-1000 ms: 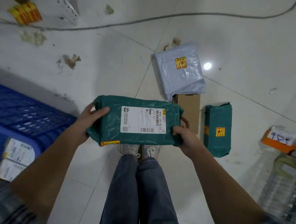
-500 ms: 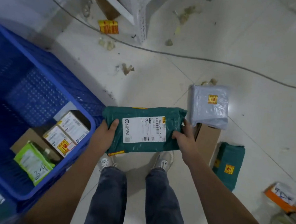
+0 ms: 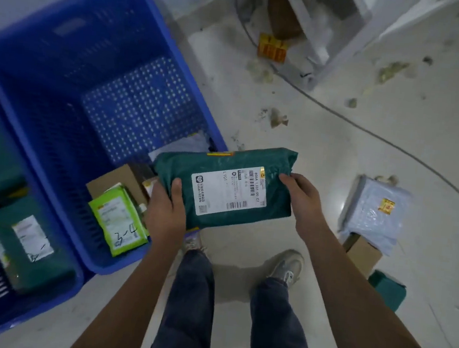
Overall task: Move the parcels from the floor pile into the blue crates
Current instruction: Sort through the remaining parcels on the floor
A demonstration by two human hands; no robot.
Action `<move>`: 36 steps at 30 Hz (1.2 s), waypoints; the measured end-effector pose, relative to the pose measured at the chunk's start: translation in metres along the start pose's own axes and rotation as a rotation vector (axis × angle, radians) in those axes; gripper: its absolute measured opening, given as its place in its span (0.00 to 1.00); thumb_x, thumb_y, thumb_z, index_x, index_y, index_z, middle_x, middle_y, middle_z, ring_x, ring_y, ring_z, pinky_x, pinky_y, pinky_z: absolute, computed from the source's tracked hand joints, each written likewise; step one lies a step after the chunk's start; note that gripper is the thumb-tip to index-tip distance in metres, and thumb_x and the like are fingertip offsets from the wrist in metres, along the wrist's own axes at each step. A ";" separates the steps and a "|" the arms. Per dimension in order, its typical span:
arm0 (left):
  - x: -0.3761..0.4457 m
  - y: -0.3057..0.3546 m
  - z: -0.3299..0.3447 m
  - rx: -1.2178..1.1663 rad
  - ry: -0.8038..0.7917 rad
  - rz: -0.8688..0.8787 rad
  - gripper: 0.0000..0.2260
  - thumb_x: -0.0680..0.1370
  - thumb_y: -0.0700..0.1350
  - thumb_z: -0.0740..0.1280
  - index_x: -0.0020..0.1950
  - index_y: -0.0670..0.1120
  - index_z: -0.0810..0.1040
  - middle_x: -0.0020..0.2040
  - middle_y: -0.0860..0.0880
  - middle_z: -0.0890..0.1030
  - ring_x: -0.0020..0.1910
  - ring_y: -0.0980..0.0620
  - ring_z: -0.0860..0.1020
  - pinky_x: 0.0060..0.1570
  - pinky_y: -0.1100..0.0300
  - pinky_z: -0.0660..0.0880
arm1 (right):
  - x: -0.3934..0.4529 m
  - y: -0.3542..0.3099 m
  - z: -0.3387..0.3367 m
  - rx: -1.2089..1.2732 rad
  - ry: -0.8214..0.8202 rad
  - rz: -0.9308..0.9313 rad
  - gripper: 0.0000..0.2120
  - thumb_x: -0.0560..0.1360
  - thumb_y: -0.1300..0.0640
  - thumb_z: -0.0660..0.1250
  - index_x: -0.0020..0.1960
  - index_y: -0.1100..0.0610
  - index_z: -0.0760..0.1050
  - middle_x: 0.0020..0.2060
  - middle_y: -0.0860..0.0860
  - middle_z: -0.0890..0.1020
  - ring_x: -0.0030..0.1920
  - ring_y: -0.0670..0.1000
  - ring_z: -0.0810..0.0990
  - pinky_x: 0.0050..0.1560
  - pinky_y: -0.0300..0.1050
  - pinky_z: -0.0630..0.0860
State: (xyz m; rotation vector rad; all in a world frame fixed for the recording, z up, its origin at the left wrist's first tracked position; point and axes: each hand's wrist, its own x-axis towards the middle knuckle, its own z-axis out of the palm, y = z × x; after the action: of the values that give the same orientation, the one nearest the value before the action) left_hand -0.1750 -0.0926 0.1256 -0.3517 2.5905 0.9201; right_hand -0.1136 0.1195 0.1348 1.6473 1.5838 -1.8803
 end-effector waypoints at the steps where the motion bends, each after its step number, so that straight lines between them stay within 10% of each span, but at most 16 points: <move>1: 0.015 -0.008 -0.014 -0.038 0.006 -0.014 0.20 0.82 0.53 0.53 0.69 0.42 0.67 0.62 0.39 0.77 0.59 0.39 0.75 0.54 0.51 0.70 | 0.000 -0.008 0.021 -0.042 -0.026 -0.035 0.04 0.76 0.57 0.65 0.46 0.56 0.77 0.41 0.49 0.81 0.41 0.47 0.79 0.39 0.39 0.75; 7: 0.125 -0.048 -0.082 -0.290 0.019 -0.171 0.16 0.82 0.51 0.56 0.64 0.42 0.71 0.56 0.46 0.75 0.53 0.48 0.74 0.51 0.54 0.72 | 0.015 -0.062 0.157 -0.406 -0.227 -0.303 0.15 0.78 0.60 0.62 0.64 0.60 0.73 0.58 0.58 0.80 0.55 0.54 0.79 0.57 0.49 0.77; 11: 0.194 -0.065 -0.092 -0.537 -0.019 -0.308 0.14 0.82 0.44 0.57 0.67 0.42 0.70 0.58 0.47 0.74 0.55 0.49 0.73 0.56 0.54 0.72 | 0.049 -0.086 0.226 -0.591 -0.237 -0.491 0.16 0.78 0.63 0.59 0.65 0.62 0.71 0.59 0.58 0.78 0.55 0.50 0.76 0.51 0.36 0.70; 18: 0.260 -0.097 -0.036 -0.946 -0.179 -0.570 0.17 0.83 0.48 0.55 0.70 0.44 0.66 0.63 0.48 0.75 0.53 0.50 0.78 0.46 0.58 0.76 | 0.129 -0.070 0.280 -0.633 -0.253 -0.328 0.24 0.81 0.56 0.56 0.75 0.58 0.57 0.68 0.53 0.70 0.67 0.52 0.70 0.56 0.37 0.68; 26: 0.279 -0.111 0.050 -0.835 -0.141 -0.568 0.29 0.79 0.50 0.60 0.76 0.45 0.52 0.73 0.45 0.65 0.70 0.47 0.67 0.71 0.52 0.65 | 0.206 0.015 0.286 -0.772 -0.221 -0.170 0.30 0.80 0.57 0.59 0.74 0.63 0.47 0.70 0.58 0.65 0.70 0.56 0.66 0.63 0.42 0.66; 36: 0.296 -0.148 0.117 -0.429 -0.347 -0.729 0.37 0.79 0.60 0.56 0.78 0.42 0.43 0.78 0.43 0.52 0.76 0.42 0.54 0.74 0.50 0.52 | 0.261 0.058 0.276 -1.152 -0.239 -0.075 0.29 0.81 0.56 0.56 0.75 0.66 0.47 0.70 0.61 0.68 0.67 0.60 0.70 0.64 0.50 0.70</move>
State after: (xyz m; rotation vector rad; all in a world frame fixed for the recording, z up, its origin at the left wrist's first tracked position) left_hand -0.3598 -0.1608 -0.1648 -1.0551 1.7196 1.1070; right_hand -0.3360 0.0057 -0.1576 0.8075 2.0006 -0.7595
